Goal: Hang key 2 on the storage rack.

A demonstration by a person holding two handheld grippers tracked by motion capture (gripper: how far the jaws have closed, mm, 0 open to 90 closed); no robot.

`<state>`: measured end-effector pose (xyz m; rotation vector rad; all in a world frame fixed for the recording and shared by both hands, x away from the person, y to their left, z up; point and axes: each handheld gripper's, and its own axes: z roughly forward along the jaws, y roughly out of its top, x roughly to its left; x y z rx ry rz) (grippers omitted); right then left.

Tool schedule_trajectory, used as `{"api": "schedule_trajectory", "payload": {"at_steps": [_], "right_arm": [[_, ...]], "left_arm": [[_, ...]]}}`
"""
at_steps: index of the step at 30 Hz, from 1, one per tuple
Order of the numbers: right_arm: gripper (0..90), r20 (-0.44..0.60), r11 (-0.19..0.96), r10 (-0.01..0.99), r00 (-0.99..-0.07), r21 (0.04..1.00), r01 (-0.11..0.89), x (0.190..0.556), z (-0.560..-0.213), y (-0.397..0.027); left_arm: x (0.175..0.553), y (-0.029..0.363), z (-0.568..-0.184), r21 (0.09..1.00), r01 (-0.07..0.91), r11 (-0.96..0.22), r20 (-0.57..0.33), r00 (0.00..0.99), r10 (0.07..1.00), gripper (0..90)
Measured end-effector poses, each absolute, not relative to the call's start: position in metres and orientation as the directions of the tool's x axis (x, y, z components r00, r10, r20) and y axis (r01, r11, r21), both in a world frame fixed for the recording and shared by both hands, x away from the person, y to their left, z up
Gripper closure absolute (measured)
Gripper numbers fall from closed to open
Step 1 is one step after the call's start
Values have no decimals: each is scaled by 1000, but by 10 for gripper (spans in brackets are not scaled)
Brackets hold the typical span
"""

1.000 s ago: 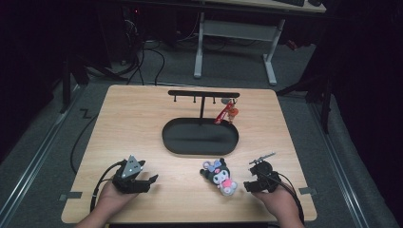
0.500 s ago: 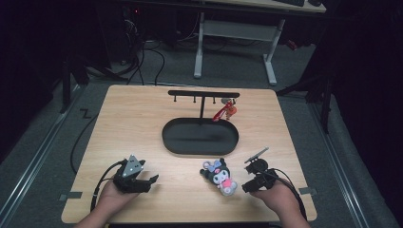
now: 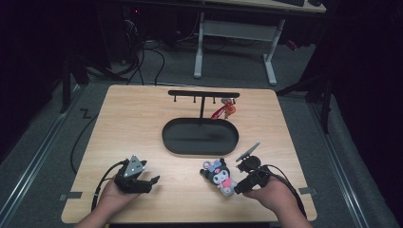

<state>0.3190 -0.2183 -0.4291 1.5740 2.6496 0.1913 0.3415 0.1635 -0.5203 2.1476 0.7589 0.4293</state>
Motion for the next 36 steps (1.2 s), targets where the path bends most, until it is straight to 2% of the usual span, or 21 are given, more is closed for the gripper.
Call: {"api": "schedule_trajectory", "payload": {"at_steps": [6, 23, 29, 32, 36], "right_arm": [[196, 21, 497, 863, -504, 131, 858, 322, -433, -197], [215, -9, 539, 841, -540, 84, 838, 342, -484, -169], [313, 0, 543, 839, -544, 55, 838, 345, -493, -166], [421, 1, 547, 836, -549, 77, 833, 346, -491, -167], [460, 14, 538, 841, -541, 93, 838, 348, -484, -171]], "left_arm": [[342, 163, -520, 779, 375, -502, 49, 762, 646, 215], [341, 161, -521, 772, 373, -515, 51, 772, 634, 216], [341, 161, -521, 771, 375, -516, 51, 770, 635, 217], [341, 161, -522, 769, 376, -518, 50, 771, 634, 218], [341, 160, -522, 768, 374, -520, 52, 773, 632, 220]]}}
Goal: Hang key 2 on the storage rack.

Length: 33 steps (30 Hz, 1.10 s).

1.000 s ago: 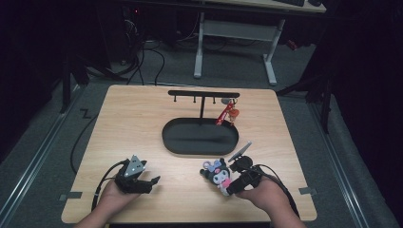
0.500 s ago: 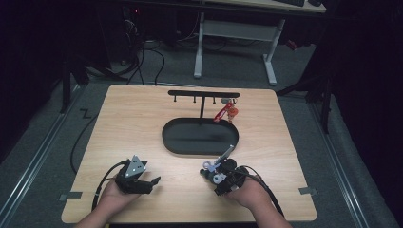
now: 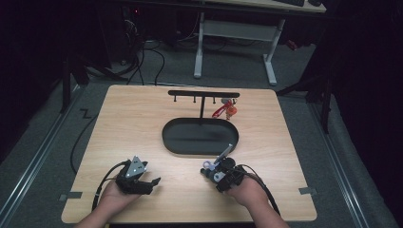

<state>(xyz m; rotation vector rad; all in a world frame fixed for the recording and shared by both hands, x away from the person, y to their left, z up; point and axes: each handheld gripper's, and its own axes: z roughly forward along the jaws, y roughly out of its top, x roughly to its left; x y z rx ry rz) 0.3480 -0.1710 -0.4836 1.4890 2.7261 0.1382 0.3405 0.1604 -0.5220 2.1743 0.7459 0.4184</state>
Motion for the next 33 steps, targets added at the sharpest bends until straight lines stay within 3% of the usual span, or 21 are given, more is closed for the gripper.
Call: {"api": "schedule_trajectory", "payload": {"at_steps": [15, 33], "right_arm": [[477, 23, 520, 850, -526, 120, 846, 352, -441, -177], [483, 75, 478, 867, -493, 155, 864, 390, -379, -175]], "left_arm": [[340, 160, -522, 768, 372, -521, 48, 778, 627, 222], [341, 162, -521, 772, 371, -517, 45, 779, 626, 228]]}}
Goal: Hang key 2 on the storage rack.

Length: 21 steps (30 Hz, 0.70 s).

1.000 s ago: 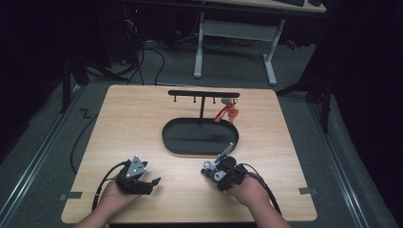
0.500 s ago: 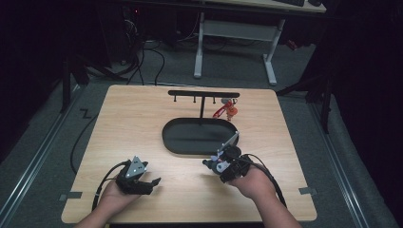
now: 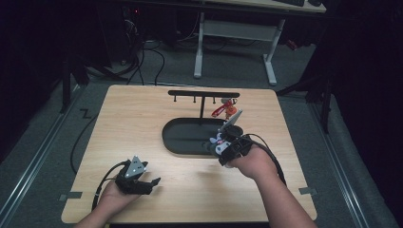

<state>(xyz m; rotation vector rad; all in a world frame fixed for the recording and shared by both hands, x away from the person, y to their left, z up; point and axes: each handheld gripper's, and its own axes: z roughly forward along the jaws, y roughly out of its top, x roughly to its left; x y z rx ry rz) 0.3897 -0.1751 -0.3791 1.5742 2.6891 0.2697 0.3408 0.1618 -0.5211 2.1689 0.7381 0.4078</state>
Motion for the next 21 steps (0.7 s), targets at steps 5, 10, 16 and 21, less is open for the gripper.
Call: {"api": "schedule_trajectory", "payload": {"at_steps": [5, 10, 16, 21], "right_arm": [[484, 98, 452, 878, -469, 154, 879, 400, -366, -177], [485, 114, 419, 892, -437, 150, 895, 410, -357, -178], [487, 109, 422, 892, -439, 150, 894, 421, -345, -176], [486, 114, 416, 894, -433, 152, 897, 430, -335, -175]], "left_arm": [[341, 162, -521, 773, 369, -516, 43, 781, 623, 230], [341, 163, -521, 773, 369, -516, 40, 783, 620, 233], [341, 162, -521, 771, 369, -520, 41, 786, 617, 235], [340, 162, -521, 770, 369, -521, 40, 787, 616, 236]]}}
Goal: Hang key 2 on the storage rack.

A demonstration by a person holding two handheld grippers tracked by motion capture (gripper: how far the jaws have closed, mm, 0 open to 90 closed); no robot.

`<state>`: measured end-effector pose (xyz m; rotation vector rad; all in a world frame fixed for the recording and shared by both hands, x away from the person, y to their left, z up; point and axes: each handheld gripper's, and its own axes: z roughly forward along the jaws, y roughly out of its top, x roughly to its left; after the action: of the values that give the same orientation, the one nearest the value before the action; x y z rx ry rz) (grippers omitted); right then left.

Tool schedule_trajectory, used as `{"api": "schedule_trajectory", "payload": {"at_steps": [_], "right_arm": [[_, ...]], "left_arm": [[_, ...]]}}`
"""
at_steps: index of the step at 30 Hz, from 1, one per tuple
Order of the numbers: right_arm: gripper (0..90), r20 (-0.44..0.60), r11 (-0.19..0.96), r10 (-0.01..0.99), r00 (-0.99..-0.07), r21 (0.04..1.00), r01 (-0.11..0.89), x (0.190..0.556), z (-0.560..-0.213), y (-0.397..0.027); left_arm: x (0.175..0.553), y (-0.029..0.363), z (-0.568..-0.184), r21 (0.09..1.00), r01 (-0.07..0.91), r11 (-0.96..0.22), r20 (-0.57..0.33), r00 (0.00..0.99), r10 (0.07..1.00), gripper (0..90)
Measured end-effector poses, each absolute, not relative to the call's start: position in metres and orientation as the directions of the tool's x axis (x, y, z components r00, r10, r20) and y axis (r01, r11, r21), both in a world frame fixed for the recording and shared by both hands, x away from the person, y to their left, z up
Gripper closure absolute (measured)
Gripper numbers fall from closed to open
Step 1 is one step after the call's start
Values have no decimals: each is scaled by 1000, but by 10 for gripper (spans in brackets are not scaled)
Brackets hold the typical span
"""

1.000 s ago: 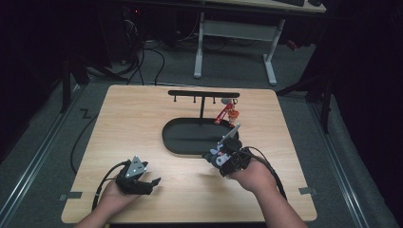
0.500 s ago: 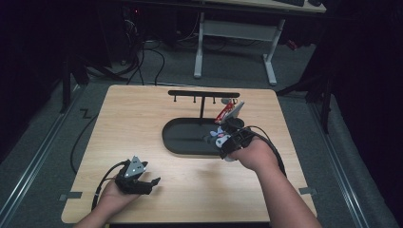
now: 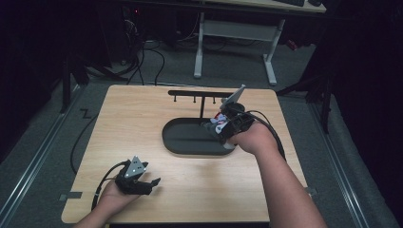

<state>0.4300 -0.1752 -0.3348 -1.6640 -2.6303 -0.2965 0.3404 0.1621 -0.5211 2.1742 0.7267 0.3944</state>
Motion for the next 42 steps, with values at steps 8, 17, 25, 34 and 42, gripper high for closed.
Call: {"api": "schedule_trajectory", "payload": {"at_steps": [8, 17, 25, 34, 42], "right_arm": [[486, 117, 402, 900, -420, 149, 903, 444, -322, -171], [486, 94, 393, 907, -411, 163, 905, 462, -306, -161], [486, 72, 367, 920, -385, 186, 911, 472, -291, -162], [486, 58, 341, 931, -362, 223, 913, 481, -281, -162], [486, 37, 323, 941, -338, 211, 923, 488, -292, -166]], "left_arm": [[341, 163, -521, 769, 369, -523, 40, 788, 614, 236], [341, 163, -521, 768, 368, -524, 39, 790, 611, 237], [341, 163, -521, 768, 367, -524, 38, 791, 611, 238], [341, 163, -521, 766, 368, -527, 38, 792, 609, 238], [341, 163, -522, 766, 370, -526, 35, 792, 609, 240]]}}
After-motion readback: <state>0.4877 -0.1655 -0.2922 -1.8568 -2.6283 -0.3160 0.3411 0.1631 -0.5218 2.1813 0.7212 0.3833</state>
